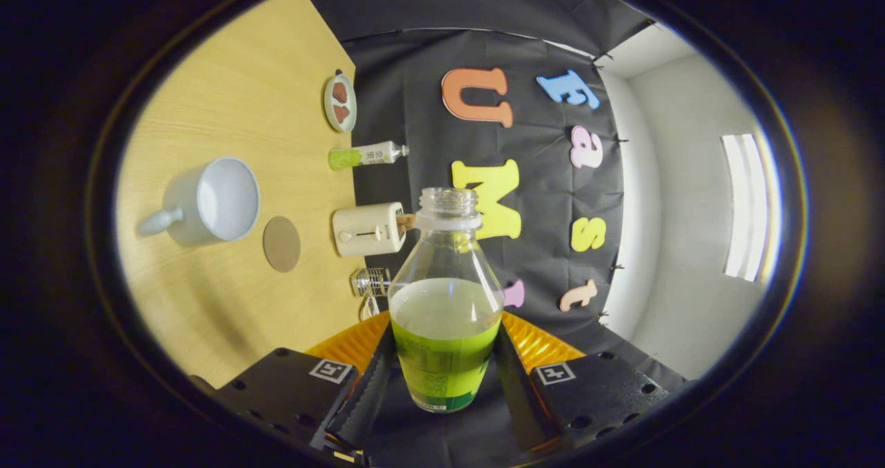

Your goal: Take the bottle from table, then pour the juice into the cup, finally place the bottle on the coaster

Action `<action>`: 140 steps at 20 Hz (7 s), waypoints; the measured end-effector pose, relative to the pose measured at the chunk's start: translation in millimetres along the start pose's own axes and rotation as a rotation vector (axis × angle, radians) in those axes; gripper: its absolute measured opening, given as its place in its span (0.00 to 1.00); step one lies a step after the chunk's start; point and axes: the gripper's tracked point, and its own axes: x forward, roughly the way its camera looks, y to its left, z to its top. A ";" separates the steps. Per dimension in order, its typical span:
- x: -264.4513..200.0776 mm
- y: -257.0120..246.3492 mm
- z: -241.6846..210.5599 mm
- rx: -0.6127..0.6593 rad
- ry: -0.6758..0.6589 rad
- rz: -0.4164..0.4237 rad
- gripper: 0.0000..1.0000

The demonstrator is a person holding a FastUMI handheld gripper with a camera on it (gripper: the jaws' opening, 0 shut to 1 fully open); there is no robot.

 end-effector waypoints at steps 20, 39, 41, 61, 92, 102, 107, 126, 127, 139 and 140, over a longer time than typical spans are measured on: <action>5.4 28.8 -1.0 -0.185 0.000 -0.036 0.81; 20.8 36.6 -8.1 -0.341 0.016 -0.086 0.81; 22.1 38.5 -8.2 -0.345 0.019 -0.081 0.81; 22.6 34.2 -7.4 -0.438 0.016 -0.118 0.81; 15.6 6.8 13.7 -0.620 -0.014 -0.213 0.81; 14.2 -20.1 25.3 -0.673 -0.014 -0.259 0.82; 12.6 -24.1 31.7 -0.695 -0.022 -0.262 0.82; 21.3 4.6 10.3 -0.222 0.099 -0.092 0.82; 23.1 9.5 9.5 -0.156 0.114 -0.057 0.82; 30.6 75.5 29.3 0.499 0.155 0.246 0.82; 36.1 82.7 34.2 0.569 0.147 0.276 0.82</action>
